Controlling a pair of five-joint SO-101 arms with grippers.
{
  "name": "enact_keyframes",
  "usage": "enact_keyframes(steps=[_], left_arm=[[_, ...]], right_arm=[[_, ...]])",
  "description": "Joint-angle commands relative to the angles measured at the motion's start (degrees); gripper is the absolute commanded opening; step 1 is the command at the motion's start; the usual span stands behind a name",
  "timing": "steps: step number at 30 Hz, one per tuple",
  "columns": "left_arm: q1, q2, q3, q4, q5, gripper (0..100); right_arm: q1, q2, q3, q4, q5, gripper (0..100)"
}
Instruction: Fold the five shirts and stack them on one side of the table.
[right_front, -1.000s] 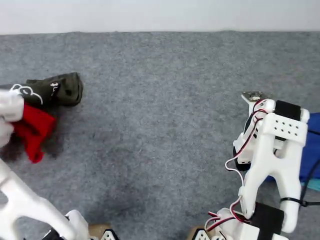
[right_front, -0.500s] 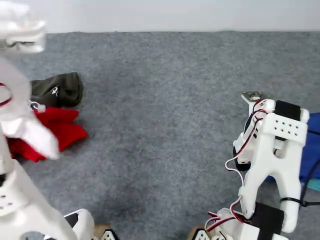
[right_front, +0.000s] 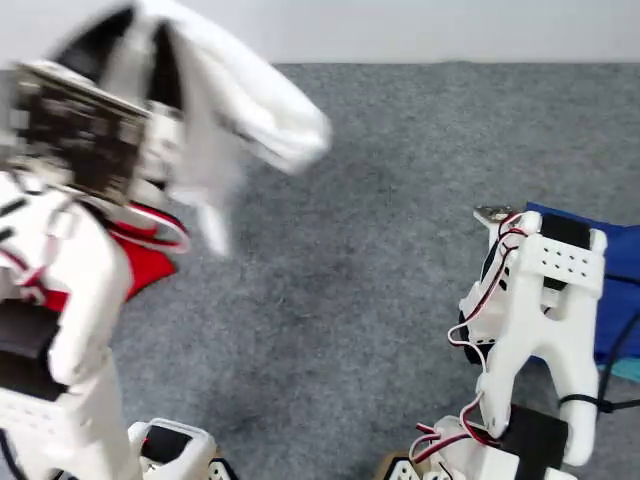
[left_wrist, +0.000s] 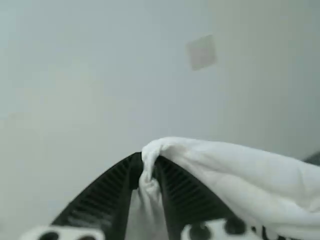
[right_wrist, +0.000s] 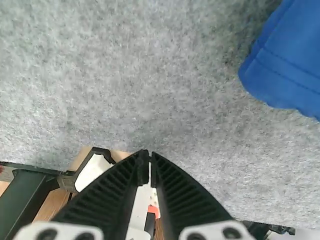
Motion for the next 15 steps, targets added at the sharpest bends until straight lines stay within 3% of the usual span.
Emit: enact_keyframes(steps=[1, 8, 15], left_arm=[[7.4, -0.8, 3.2, 1.6, 0.7, 1], [7.8, -0.9, 20.5, 1.6, 0.5, 1], [-8.1, -0.9, 41.1, 1.4, -2.4, 1]], right_arm=[[-0.4, -2.8, -0.3, 2.2, 0.1, 0.9], [-0.4, -2.8, -0.4, 2.2, 0.1, 0.9], [-0.7, -2.8, -0.5, 1.9, 0.1, 0.9]])
